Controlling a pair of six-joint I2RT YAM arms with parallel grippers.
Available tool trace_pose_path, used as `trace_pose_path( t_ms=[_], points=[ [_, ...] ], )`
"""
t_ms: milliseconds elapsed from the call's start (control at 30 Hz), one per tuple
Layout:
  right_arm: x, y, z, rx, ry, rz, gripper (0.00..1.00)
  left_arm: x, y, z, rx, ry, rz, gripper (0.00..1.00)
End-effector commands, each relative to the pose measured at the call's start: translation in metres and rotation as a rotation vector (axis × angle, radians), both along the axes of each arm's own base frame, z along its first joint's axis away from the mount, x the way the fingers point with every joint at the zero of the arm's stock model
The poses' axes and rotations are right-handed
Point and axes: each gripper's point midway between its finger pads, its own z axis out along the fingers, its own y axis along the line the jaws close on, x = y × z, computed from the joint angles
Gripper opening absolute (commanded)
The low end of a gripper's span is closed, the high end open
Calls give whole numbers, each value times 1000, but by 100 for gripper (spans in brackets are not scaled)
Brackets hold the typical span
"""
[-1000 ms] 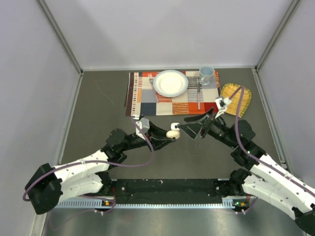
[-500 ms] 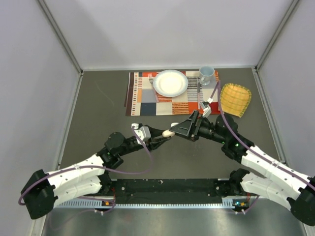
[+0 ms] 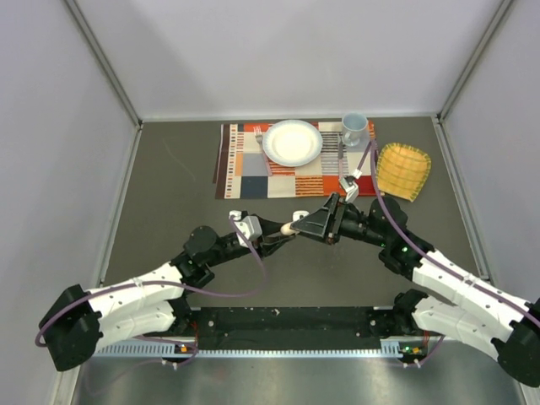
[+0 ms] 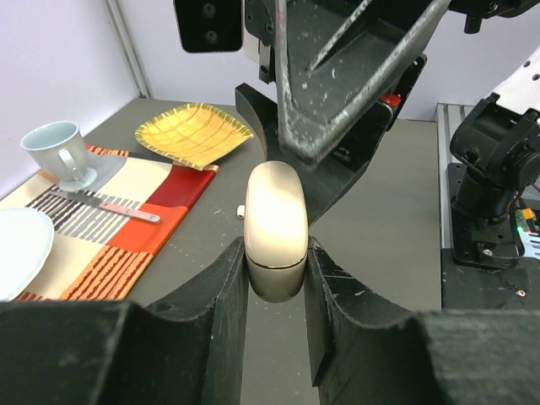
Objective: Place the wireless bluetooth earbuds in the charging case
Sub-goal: Adjust the charging case.
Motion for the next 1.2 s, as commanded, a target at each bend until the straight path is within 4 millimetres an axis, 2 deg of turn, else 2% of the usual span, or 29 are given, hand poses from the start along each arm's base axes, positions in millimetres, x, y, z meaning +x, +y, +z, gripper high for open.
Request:
trace_pose_path(
  t_ms=[0,267,467,700,867,933,1000,1067,1100,1167],
  points=[
    [-3,3,6,34,-20,27,68,-4,-4,23,-65,-40,-27,0],
    [1,-3,3,-40,-113,4,62,-7,-4,27,-80,-51,-41,0],
    [-1,3,1,-12,-73,32,60,-10,-5,27,-97,-28,-61,0],
    [-1,7,6,47,-56,42,44,-12,-5,27,-95,-31,-69,0],
    [-8,11,10,67,-26,92,40,-8,-4,23,-88,-26,-44,0],
    [-8,12,8,67,-15,99,34,-6,-4,21,-76,-22,-36,0],
    [-8,12,6,66,-9,101,32,-5,-5,20,-71,-17,-36,6],
    [-8,12,4,68,-8,99,25,-4,-5,21,-72,-13,-31,10],
    [-9,12,6,74,-8,100,25,-3,-5,20,-73,-7,-26,17],
    [-8,11,4,75,-4,93,21,-2,-4,21,-76,-7,-18,22]
  ],
)
